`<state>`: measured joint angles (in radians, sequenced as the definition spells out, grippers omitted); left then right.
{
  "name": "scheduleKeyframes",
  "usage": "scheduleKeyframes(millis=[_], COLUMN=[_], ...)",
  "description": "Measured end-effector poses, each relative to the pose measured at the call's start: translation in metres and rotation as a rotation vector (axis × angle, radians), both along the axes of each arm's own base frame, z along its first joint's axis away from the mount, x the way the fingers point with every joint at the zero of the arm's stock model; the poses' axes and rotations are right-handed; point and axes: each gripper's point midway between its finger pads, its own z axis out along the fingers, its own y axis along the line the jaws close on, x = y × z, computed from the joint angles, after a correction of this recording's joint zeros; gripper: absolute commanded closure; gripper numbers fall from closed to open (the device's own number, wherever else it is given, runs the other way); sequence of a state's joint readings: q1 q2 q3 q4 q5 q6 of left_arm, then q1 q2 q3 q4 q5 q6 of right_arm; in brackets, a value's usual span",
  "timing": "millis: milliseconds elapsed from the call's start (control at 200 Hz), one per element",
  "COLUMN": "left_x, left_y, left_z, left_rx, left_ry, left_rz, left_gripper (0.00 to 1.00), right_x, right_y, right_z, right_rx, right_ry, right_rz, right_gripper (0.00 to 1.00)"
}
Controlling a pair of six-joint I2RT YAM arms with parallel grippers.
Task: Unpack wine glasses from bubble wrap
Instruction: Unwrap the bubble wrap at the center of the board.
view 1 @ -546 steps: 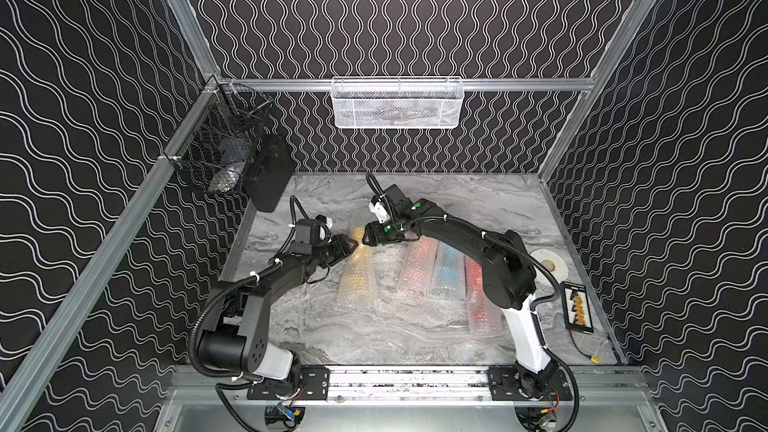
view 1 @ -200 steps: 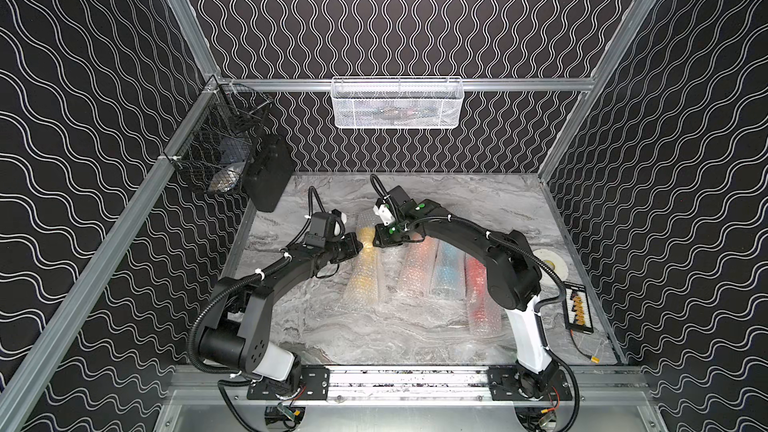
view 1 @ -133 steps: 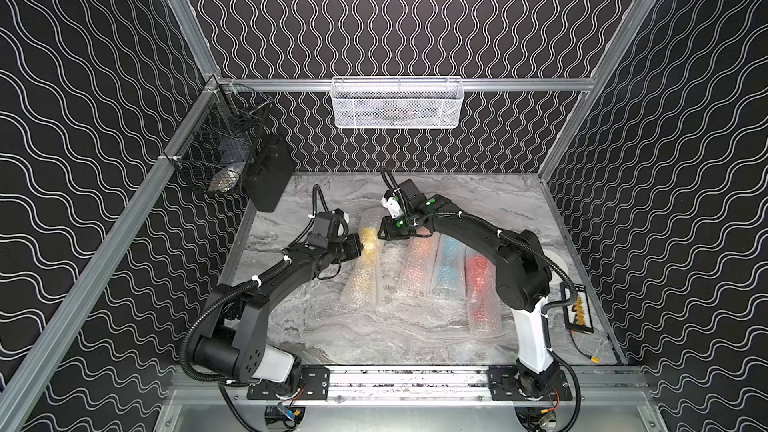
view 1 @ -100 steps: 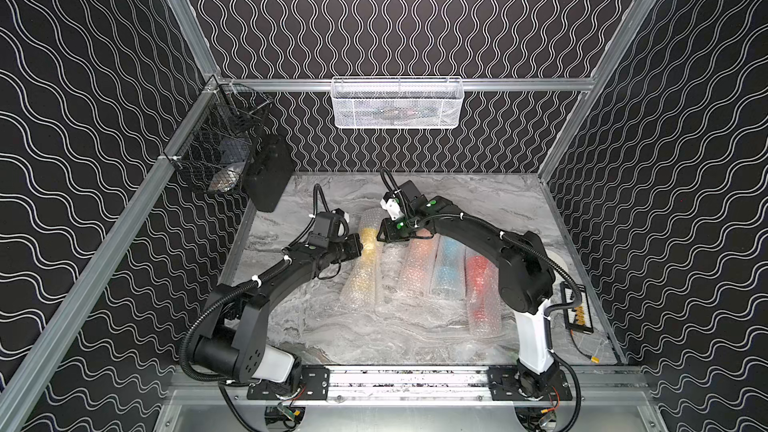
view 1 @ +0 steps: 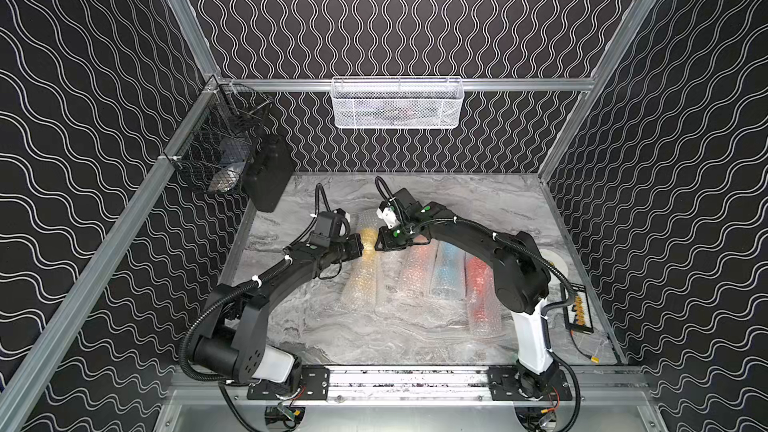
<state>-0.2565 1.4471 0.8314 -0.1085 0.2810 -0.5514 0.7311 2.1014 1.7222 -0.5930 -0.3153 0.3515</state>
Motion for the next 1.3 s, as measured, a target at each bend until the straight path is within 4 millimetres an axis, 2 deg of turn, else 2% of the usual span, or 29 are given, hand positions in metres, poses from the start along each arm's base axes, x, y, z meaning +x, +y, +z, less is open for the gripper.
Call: scheduleKeyframes(millis=[596,841,1061,1126,1301], left_x=[0.0,-0.001,0.0,0.0,-0.001], left_y=[-0.004,-0.005,-0.002,-0.002,0.0], left_z=[0.002,0.001,0.0,0.0,-0.001], left_rx=[0.016,0.019,0.035,0.036,0.057], left_ry=[-0.002,0.001,-0.002,-0.002,-0.008], left_rz=[-0.005,-0.006,0.0,-0.001,-0.007], left_gripper=[0.98,0.98,0.98,0.98,0.99], right_x=[0.007,0.007,0.008,0.009,0.011], right_y=[0.007,0.008,0.007,0.007,0.005], right_z=[-0.015,-0.02,-0.02,-0.02,-0.021], right_rx=[-0.036,-0.044,-0.049,-0.049,-0.046], right_ry=[-0.009,-0.005,-0.012,-0.012,-0.008], right_rz=[-0.005,-0.004,-0.005,-0.006,-0.012], right_gripper=[0.73,0.86,0.94,1.0,1.0])
